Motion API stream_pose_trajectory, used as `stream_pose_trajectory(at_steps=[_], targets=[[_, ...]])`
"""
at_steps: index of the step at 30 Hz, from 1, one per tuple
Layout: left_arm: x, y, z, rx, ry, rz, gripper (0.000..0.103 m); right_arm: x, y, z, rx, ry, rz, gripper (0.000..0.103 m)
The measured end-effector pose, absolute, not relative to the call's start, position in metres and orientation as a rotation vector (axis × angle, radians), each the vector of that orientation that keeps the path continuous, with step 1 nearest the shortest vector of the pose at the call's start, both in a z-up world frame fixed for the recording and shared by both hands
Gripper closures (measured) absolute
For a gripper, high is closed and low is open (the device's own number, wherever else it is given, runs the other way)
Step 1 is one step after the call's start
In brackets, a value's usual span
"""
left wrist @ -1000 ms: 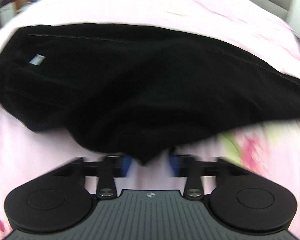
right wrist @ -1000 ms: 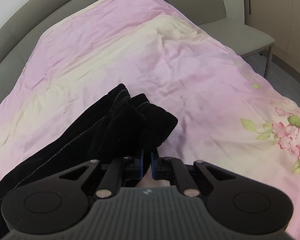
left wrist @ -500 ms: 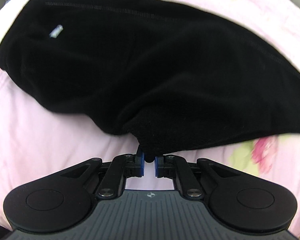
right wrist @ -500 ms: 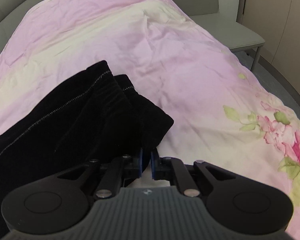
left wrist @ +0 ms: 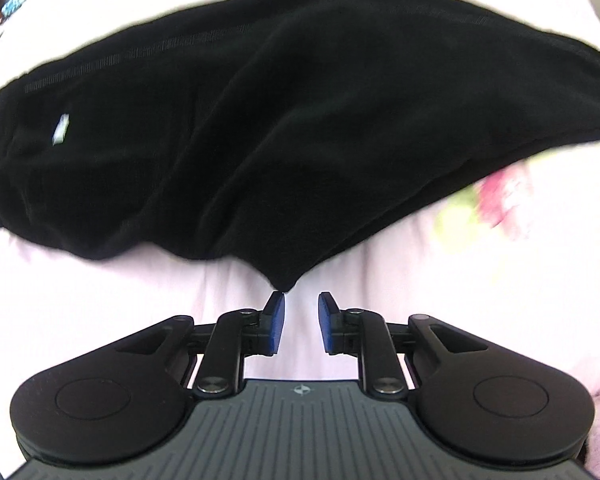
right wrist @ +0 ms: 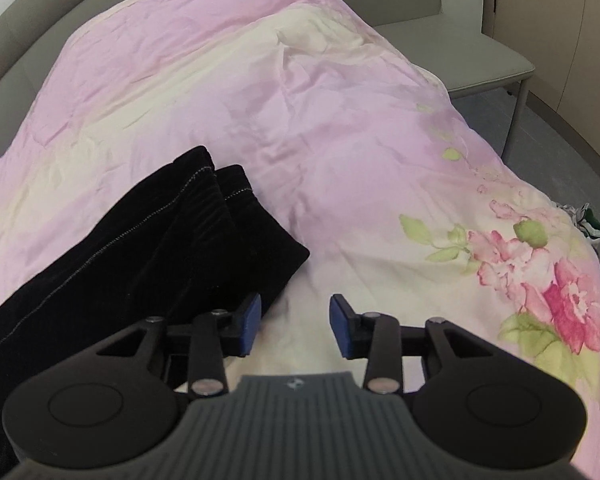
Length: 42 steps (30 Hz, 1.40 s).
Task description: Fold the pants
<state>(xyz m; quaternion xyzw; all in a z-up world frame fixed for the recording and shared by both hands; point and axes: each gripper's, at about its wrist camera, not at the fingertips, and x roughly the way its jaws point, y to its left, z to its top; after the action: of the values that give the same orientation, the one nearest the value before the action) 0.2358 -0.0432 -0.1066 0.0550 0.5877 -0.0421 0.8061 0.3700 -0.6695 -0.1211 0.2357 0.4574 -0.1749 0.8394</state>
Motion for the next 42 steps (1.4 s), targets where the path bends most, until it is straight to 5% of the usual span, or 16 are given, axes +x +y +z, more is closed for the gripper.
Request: stream_pose_trajectory(at_steps=[6, 14, 15, 17, 21, 28, 33, 37, 41, 42], targets=[[0.25, -0.037, -0.077, 0.105, 1.122, -0.05, 0.068, 0.378, -0.662, -0.115, 0.578, 0.9, -0.293, 0.062], [0.284, -0.011, -0.074, 0.097, 1.105, 0.057, 0.068, 0.418, -0.657, -0.15, 0.694, 0.922, -0.324, 0.053], [0.287, -0.006, -0.077, 0.09, 1.109, 0.068, 0.068, 0.42, -0.657, -0.155, 0.707, 0.928, -0.331, 0.055], [0.293, 0.002, -0.084, 0.077, 1.118, 0.086, 0.068, 0.424, -0.652, -0.161, 0.705, 0.94, -0.329, 0.085], [0.301, 0.011, -0.091, 0.073, 1.114, 0.1, 0.068, 0.428, -0.634, -0.136, 0.507, 0.895, -0.364, 0.096], [0.328, 0.026, -0.127, 0.167, 1.119, 0.117, 0.069, 0.435, -0.653, -0.142, 0.451, 0.936, -0.431, 0.097], [0.348, 0.045, -0.14, 0.274, 1.132, 0.22, 0.092, 0.432, -0.655, -0.157, 0.434, 0.941, -0.4, 0.095], [0.366, 0.062, -0.138, 0.309, 1.157, 0.308, 0.094, 0.431, -0.656, -0.153, 0.422, 0.95, -0.365, 0.091], [0.363, 0.051, -0.113, 0.354, 1.099, 0.31, 0.09, 0.424, -0.665, -0.145, 0.454, 0.951, -0.392, 0.061], [0.361, 0.047, -0.105, 0.355, 1.076, 0.298, 0.087, 0.42, -0.669, -0.142, 0.479, 0.947, -0.389, 0.06]])
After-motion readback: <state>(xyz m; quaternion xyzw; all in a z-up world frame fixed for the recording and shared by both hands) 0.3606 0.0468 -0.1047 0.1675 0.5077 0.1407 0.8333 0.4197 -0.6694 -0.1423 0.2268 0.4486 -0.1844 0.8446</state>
